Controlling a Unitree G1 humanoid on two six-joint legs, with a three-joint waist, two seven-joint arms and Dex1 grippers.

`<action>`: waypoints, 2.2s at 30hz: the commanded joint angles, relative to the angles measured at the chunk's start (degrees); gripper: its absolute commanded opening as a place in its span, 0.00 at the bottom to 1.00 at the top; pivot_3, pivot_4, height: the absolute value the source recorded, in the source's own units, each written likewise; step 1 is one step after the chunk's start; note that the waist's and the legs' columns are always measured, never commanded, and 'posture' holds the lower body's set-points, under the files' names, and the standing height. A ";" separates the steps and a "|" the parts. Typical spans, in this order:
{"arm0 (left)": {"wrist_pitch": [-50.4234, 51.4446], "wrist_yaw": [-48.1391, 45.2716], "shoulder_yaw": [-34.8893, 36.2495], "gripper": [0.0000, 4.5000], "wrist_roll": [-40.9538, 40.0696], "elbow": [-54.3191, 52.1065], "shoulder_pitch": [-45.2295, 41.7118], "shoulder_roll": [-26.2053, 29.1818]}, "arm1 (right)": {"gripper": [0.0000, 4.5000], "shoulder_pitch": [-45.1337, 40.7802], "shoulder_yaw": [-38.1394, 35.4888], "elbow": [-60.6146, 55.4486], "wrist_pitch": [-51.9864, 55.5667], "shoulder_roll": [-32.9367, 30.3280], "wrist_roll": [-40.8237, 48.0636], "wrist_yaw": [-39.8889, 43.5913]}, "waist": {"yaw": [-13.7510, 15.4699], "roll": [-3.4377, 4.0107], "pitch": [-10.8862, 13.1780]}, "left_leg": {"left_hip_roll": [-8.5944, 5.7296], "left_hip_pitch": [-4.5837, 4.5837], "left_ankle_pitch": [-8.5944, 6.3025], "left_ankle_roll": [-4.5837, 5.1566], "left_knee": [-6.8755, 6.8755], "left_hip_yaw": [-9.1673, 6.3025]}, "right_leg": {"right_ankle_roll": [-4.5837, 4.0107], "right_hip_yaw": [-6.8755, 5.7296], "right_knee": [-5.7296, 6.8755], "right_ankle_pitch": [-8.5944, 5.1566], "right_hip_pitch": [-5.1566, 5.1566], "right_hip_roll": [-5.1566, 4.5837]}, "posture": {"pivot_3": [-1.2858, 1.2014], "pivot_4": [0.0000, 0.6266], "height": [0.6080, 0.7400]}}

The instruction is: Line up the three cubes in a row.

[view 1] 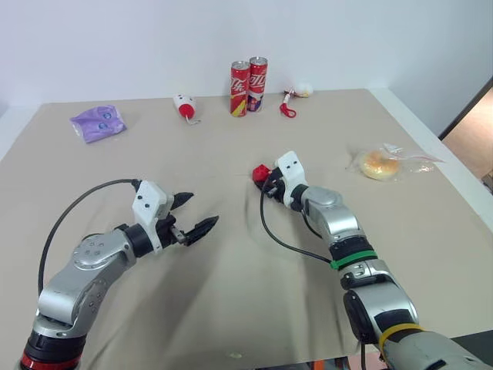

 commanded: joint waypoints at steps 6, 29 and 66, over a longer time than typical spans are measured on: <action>-3.86 -15.20 3.46 1.00 -4.62 3.63 -1.93 6.95 | 0.27 1.81 1.83 -9.48 0.48 -15.86 10.04 37.54 | 0.14 0.00 0.01 | 0.00 -0.02 -0.03 0.05 0.00 -0.01 | 0.02 -0.06 -0.09 -0.03 0.02 -0.02 | 0.52 0.24 1.00; -10.09 -20.71 7.41 1.00 -3.80 2.33 4.04 10.10 | 0.27 3.87 11.11 -7.70 -10.08 -15.73 6.26 47.53 | 0.10 0.00 0.02 | 0.15 0.03 -0.02 0.04 0.03 0.00 | -0.09 -0.13 -0.01 -0.02 0.00 0.07 | 0.52 0.24 1.00; -7.94 -15.69 6.88 1.00 -6.40 1.07 1.37 8.35 | 1.00 -2.19 9.59 7.68 -19.84 -15.46 0.59 46.02 | 0.03 -0.02 0.02 | 0.13 0.23 0.48 0.15 0.37 0.11 | -0.22 -0.03 0.01 0.52 0.25 0.07 | 0.52 0.24 1.00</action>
